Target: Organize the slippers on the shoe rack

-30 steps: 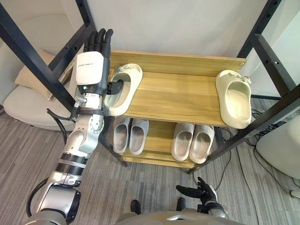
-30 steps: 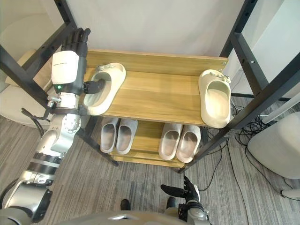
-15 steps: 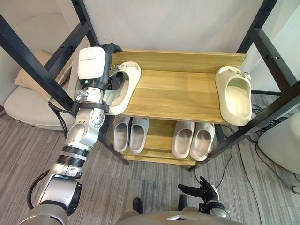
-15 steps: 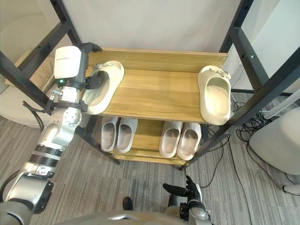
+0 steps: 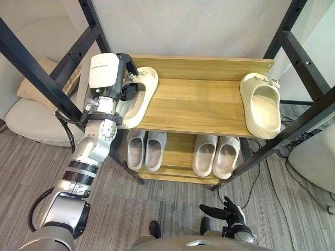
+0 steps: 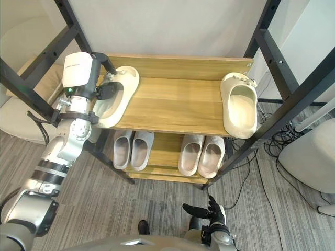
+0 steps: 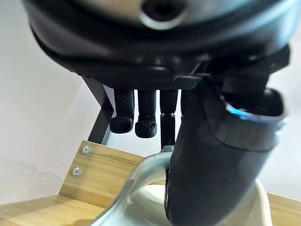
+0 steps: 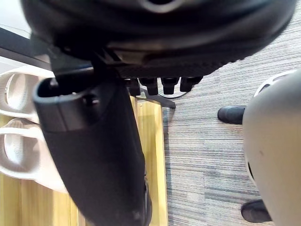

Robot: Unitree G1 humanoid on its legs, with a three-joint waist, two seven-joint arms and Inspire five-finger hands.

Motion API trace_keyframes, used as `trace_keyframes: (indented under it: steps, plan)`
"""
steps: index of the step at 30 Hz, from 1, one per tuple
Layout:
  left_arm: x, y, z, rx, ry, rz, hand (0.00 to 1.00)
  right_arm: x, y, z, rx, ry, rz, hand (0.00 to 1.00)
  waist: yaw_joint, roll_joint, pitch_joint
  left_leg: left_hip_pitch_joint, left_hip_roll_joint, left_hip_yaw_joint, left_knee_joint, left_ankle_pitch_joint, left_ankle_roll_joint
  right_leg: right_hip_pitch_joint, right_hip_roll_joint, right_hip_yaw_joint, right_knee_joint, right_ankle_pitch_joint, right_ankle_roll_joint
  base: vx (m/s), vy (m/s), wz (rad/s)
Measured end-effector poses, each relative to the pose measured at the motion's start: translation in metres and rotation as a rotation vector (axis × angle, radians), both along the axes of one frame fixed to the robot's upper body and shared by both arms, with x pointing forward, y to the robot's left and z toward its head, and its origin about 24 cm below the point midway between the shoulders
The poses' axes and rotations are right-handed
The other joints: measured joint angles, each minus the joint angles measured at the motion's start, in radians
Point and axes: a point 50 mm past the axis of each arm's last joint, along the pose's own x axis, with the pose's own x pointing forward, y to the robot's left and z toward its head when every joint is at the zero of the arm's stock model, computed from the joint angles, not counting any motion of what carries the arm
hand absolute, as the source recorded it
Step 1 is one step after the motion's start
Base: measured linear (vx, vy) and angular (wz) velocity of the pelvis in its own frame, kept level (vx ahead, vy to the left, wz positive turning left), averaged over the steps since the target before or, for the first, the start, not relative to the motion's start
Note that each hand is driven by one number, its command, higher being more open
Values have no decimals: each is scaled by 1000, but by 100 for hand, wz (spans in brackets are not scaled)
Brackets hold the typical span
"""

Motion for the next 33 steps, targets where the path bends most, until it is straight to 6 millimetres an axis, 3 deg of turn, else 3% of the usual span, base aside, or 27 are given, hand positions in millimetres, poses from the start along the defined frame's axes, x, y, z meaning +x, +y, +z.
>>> trace_keyframes:
  steps: [5, 12, 20, 28, 33]
  plan:
    - [0, -16, -6, -65, 16, -58, 0, -1, -1, -1, 7, 4, -16, 100, 0, 2, 1, 12, -3, -10, 0, 1, 1, 18, -3, -14, 0, 0, 0, -19, 4, 7]
    - [-7, -60, -11, -133, 33, -244, 0, 1, -1, 0, 5, 0, -16, 100, -8, 7, 3, 15, -4, -11, 0, 2, 3, 21, -4, -14, 0, -1, -1, -35, 5, 0]
    - [-10, -86, -11, -249, 53, -342, 0, 3, -3, 1, 0, -6, -15, 100, -21, 18, 7, 15, -2, 1, 0, 0, 1, 15, -5, 5, 3, 0, 1, -25, 5, -4]
    - [-8, -120, 10, -294, 16, -455, 0, 5, -7, 2, 11, -22, -84, 100, -50, 32, 8, 2, -2, 21, 0, 0, 1, -9, -4, 33, 4, 4, 6, -20, 7, -10]
    - [-3, -130, 20, -323, 7, -478, 0, 7, -9, 4, 7, -34, -90, 100, -63, 47, 9, -6, 0, 24, 0, 0, 0, -21, -3, 39, 4, 4, 6, -19, 4, -3]
